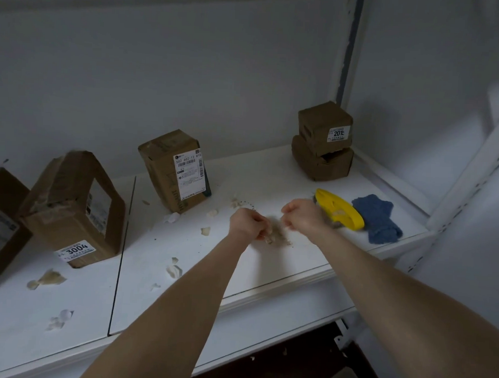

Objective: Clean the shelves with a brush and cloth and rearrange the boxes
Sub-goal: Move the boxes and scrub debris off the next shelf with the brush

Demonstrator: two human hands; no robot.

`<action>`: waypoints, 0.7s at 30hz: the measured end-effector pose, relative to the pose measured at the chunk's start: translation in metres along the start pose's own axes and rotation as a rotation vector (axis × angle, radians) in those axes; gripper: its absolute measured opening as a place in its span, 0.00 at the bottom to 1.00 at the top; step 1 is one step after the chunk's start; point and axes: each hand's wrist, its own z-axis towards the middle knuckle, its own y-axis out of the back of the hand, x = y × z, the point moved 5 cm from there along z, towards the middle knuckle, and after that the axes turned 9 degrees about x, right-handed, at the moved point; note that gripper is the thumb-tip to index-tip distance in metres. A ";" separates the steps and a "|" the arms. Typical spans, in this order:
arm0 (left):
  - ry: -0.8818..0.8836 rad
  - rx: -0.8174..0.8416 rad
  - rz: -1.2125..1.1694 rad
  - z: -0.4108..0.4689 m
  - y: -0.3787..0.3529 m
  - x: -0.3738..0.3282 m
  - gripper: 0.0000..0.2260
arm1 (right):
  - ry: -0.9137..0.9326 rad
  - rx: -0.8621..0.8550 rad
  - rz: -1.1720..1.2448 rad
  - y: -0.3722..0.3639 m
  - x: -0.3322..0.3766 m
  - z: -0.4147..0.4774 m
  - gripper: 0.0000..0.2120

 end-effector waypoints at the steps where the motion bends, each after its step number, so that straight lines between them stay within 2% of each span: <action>1: 0.012 -0.016 0.038 0.001 0.004 0.002 0.09 | 0.031 -0.163 -0.216 0.015 0.003 0.000 0.09; 3: 0.032 -0.026 0.146 0.003 0.009 0.004 0.05 | 0.053 -0.428 -0.606 0.045 0.012 -0.007 0.14; 5: 0.066 -0.018 0.258 0.002 0.011 0.004 0.07 | -0.090 -0.494 -0.795 0.069 0.005 -0.009 0.19; 7: 0.100 -0.007 0.336 -0.002 0.010 0.002 0.09 | -0.305 -0.376 -0.789 0.084 -0.016 -0.010 0.23; 8: 0.106 -0.006 0.366 -0.004 0.009 0.001 0.09 | -0.352 -0.291 -0.757 0.085 -0.026 -0.009 0.23; 10: 0.117 0.004 0.401 -0.007 0.008 -0.002 0.09 | -0.300 -0.180 -0.669 0.080 -0.035 -0.008 0.21; 13: 0.158 0.037 0.363 -0.010 0.007 -0.001 0.09 | -0.178 -0.210 -0.681 0.061 -0.027 -0.016 0.19; 16: 0.174 0.025 0.320 -0.010 0.010 0.000 0.08 | -0.117 -0.171 -0.700 0.027 -0.016 -0.025 0.21; 21: 0.175 0.014 0.310 -0.017 0.012 -0.002 0.06 | -0.065 -0.123 -0.639 0.008 -0.007 -0.029 0.17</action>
